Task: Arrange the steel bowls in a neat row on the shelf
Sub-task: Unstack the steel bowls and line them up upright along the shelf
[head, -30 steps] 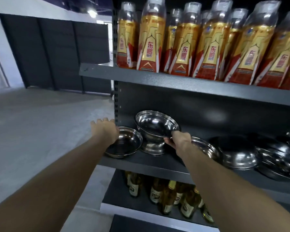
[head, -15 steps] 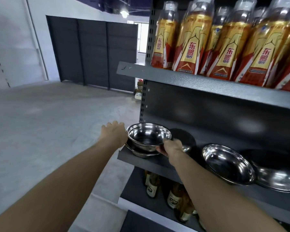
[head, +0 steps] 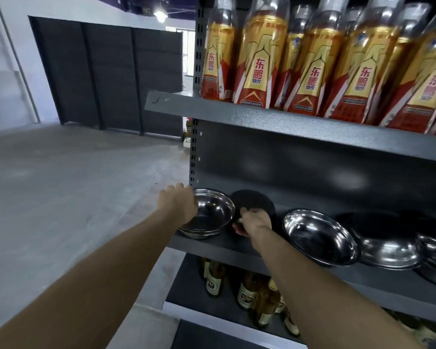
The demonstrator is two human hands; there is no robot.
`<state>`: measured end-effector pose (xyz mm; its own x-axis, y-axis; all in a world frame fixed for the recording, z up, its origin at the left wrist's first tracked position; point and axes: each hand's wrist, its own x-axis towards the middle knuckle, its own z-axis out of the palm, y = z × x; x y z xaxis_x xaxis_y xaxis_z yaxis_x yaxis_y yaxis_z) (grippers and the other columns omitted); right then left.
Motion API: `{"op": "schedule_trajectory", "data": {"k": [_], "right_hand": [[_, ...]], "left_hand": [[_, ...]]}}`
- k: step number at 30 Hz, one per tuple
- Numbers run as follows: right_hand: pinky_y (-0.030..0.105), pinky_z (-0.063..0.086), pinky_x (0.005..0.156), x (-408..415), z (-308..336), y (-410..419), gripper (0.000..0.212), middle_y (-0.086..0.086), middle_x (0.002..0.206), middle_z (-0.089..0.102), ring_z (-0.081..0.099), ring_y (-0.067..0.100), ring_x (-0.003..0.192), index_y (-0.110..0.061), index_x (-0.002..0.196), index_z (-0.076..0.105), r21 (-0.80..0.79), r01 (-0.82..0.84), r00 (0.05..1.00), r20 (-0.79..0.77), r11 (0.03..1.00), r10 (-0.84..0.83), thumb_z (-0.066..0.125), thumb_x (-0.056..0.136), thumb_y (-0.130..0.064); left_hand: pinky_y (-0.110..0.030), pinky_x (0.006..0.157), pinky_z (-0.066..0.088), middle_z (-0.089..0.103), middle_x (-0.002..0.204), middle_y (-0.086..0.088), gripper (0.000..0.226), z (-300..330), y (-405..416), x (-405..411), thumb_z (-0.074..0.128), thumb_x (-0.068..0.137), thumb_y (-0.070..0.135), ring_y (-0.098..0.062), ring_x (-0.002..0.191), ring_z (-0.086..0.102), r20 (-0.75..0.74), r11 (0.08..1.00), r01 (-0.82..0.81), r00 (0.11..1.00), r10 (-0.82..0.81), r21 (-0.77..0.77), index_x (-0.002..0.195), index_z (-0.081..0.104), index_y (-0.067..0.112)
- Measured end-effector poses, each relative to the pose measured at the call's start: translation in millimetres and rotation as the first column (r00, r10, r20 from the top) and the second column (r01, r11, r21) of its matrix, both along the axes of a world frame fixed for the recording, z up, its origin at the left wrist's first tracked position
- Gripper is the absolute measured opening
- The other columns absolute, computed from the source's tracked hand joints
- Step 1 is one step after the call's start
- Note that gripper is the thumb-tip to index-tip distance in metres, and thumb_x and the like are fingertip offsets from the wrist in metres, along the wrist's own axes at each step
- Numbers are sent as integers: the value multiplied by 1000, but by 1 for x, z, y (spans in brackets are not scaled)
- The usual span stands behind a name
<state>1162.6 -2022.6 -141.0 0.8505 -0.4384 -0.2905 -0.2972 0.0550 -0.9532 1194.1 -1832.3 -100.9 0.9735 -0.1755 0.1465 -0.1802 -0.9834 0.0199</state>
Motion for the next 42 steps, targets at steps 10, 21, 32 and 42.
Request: {"op": "schedule_trajectory", "data": {"k": [10, 21, 32, 42], "right_hand": [[24, 54, 51, -43, 16, -111, 18, 12, 92, 66, 63, 23, 66, -6, 105, 64, -77, 279, 959, -35, 957, -282, 51, 98, -17], [40, 61, 71, -115, 13, -204, 25, 20, 95, 72, 69, 31, 74, 4, 104, 67, -188, 466, 866, -105, 865, -489, 56, 86, -8], [25, 53, 47, -127, -20, -209, 36, 12, 94, 67, 66, 24, 76, -3, 120, 58, -108, 420, 877, -208, 901, -434, 65, 90, -21], [27, 59, 46, -117, -28, -197, 9, 24, 77, 74, 70, 25, 50, 2, 90, 63, 67, 440, 882, -218, 896, -417, 55, 93, 2]], "left_hand": [[-50, 108, 34, 53, 136, -13, 48, 1, -114, -6, 41, 98, 41, -33, 125, 50, -85, 972, 236, 969, -233, 24, 137, 48, 15], [-53, 116, 23, 47, 143, -11, 48, -8, -208, -37, 41, 98, 43, -33, 132, 43, -165, 911, 413, 897, -410, -20, 138, 48, 17], [-56, 117, 21, 46, 145, -10, 50, -31, -209, -43, 38, 99, 45, -31, 133, 42, -220, 908, 417, 882, -416, -44, 143, 42, 21], [-55, 119, 17, 38, 153, -10, 58, -32, -197, -39, 36, 101, 46, -32, 140, 35, -247, 921, 388, 892, -378, -9, 151, 32, 19]]}}
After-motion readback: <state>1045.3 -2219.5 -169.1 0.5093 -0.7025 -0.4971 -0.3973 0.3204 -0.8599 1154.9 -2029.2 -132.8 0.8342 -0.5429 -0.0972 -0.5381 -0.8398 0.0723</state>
